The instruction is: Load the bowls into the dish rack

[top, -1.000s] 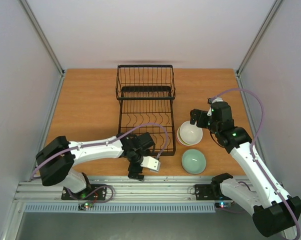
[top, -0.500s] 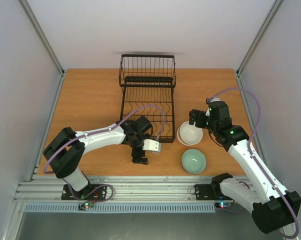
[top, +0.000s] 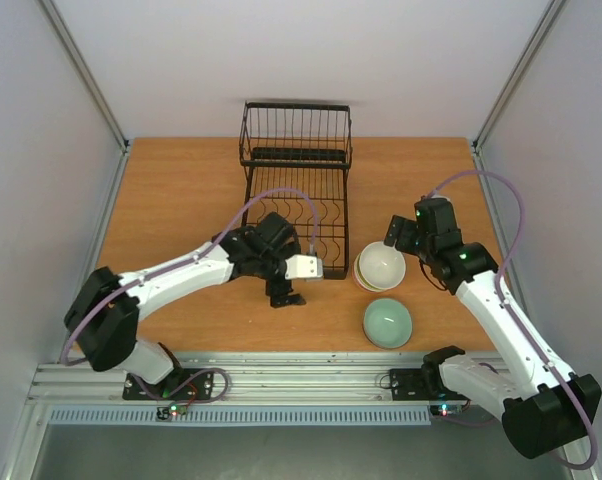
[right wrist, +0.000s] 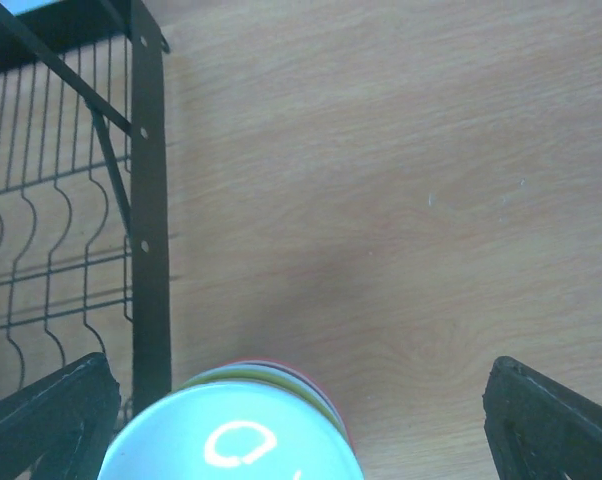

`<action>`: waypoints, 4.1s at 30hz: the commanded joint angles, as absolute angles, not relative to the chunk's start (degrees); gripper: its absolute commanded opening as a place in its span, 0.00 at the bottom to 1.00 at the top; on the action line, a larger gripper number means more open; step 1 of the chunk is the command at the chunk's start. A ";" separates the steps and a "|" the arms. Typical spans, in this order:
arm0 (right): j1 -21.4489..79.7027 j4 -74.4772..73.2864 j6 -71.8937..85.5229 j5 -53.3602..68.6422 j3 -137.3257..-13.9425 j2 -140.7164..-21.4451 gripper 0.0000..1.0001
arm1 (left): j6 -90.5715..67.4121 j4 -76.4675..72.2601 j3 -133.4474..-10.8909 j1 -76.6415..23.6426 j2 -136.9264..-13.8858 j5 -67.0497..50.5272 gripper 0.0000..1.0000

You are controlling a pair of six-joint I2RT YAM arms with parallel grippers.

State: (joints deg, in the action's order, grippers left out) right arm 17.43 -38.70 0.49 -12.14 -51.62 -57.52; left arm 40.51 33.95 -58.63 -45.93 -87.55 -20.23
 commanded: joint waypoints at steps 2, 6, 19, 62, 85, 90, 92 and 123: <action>17.75 -42.71 2.35 -12.23 -54.82 -56.02 0.98 | 28.93 27.62 -61.20 -45.64 -81.12 -14.70 0.99; 17.78 -44.07 2.84 -11.54 -54.12 -55.18 0.99 | 24.02 24.05 -60.29 -45.68 -79.45 -7.07 0.99; 17.76 -46.03 4.76 -8.94 -47.57 -56.44 0.68 | 17.73 23.16 -62.63 -45.05 -84.18 -0.18 0.99; 17.75 -46.48 4.40 -4.85 -47.43 -54.34 0.01 | 14.17 26.89 -67.79 -42.97 -86.91 0.13 0.99; 31.81 -43.69 6.33 -9.16 -56.01 -58.22 0.01 | 8.81 36.64 -77.87 -42.65 -84.84 -9.23 0.72; 37.27 -42.03 6.16 -12.71 -60.00 -62.93 0.01 | 8.41 36.88 -77.74 -42.00 -84.84 -11.41 0.68; 38.14 -41.25 6.10 -13.31 -60.97 -64.36 0.01 | 8.29 36.98 -77.53 -41.61 -84.80 -12.38 0.68; 45.52 -35.31 4.48 -15.72 -67.83 -73.36 0.01 | 7.07 38.20 -76.60 -38.83 -94.96 -16.53 0.00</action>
State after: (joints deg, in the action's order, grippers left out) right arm 45.91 -41.98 4.86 -12.56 -66.11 -74.04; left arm 3.11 35.48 -76.20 -38.06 -94.45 -13.06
